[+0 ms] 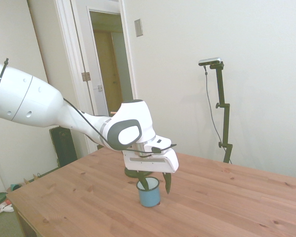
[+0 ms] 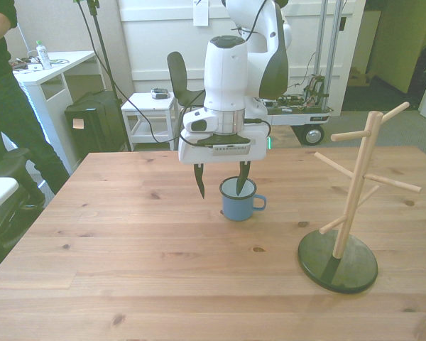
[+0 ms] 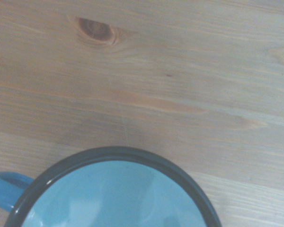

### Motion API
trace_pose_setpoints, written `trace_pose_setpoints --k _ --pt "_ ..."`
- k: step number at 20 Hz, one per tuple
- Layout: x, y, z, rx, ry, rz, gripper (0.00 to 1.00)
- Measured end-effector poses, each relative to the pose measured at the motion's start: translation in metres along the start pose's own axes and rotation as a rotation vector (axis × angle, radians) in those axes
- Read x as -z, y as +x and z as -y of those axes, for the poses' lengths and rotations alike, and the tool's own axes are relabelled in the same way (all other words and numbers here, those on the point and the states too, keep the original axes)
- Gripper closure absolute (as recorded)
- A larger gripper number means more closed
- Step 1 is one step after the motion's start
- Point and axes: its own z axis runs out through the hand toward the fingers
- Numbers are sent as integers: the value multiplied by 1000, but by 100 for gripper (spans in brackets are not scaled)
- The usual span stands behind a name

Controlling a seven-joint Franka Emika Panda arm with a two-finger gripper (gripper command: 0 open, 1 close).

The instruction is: Hang the mug

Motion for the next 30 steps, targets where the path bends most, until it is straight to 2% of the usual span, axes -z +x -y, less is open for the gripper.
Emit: trace_pose_setpoints --k 1,6,23,30 --pt "-4 0 1 -7 -3 2 100" --pt "-17 0 3 -33 -21 2 100" --pt "-14 9 9 -89 -39 -6 100" --pt "-19 8 19 -80 -52 15 100"
